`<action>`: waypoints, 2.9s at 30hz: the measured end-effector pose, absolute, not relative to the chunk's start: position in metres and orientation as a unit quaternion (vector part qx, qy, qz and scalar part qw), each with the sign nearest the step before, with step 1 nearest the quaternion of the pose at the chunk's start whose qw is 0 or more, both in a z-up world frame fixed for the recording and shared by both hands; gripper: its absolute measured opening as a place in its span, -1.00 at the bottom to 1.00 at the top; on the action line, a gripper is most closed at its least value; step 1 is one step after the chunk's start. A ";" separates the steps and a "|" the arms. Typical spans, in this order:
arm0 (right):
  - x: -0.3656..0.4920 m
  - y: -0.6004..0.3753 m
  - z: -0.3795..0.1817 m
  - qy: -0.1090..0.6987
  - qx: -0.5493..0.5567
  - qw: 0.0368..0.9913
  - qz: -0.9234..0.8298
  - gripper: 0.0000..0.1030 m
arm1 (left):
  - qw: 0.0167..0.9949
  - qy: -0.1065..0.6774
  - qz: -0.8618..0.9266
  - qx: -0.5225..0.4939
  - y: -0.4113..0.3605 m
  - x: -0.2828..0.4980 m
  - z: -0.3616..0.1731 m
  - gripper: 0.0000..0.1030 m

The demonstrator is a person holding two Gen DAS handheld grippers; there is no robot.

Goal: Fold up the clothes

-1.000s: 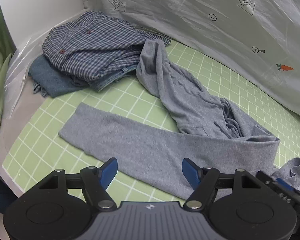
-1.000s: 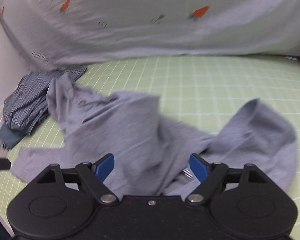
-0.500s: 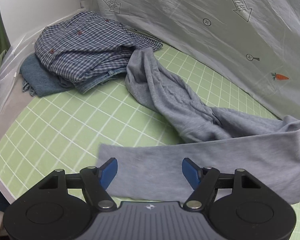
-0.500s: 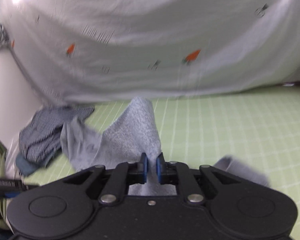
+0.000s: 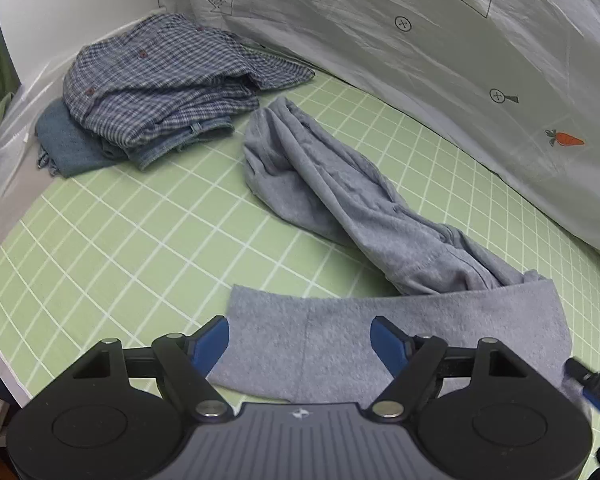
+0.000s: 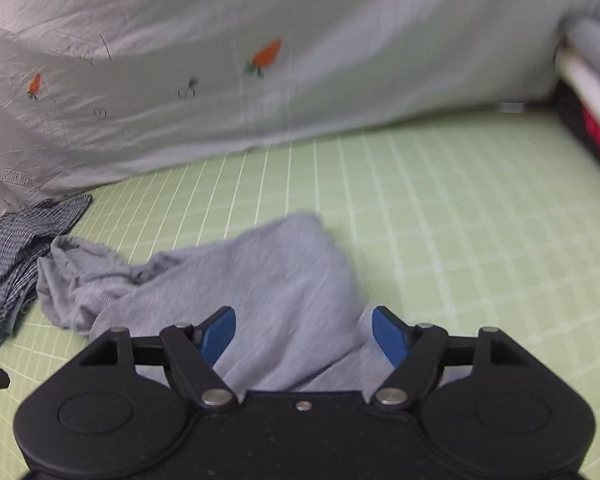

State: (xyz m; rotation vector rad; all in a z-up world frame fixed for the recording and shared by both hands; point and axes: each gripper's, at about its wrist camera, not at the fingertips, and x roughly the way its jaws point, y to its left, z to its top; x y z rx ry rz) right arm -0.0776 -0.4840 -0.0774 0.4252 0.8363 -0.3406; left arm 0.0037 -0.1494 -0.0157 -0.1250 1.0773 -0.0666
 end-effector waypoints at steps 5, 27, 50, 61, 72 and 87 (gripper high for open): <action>-0.068 -0.421 -0.091 0.429 0.123 0.887 -0.119 0.68 | 0.866 0.497 -0.041 -0.042 -0.142 0.004 -0.008 0.70; -0.072 -0.443 -0.037 0.330 0.133 0.931 -0.082 -0.95 | 0.863 0.495 -0.096 -0.034 -0.163 0.025 -0.018 0.74; -0.065 -0.582 -0.097 0.390 0.264 0.831 -0.296 0.61 | 0.839 0.533 -0.101 -0.046 -0.225 0.065 -0.041 0.74; 0.031 -0.603 -0.128 0.463 0.114 0.865 -0.155 0.71 | 0.803 0.576 -0.055 -0.141 -0.224 0.126 -0.078 0.74; 0.031 -0.601 -0.124 0.469 0.066 0.877 -0.075 -0.95 | 0.774 0.598 -0.055 -0.199 -0.224 0.159 -0.103 -0.34; -0.087 -0.707 -0.123 0.438 0.096 0.793 -0.412 -0.50 | 0.821 0.520 -0.228 -0.052 -0.382 0.176 -0.061 0.45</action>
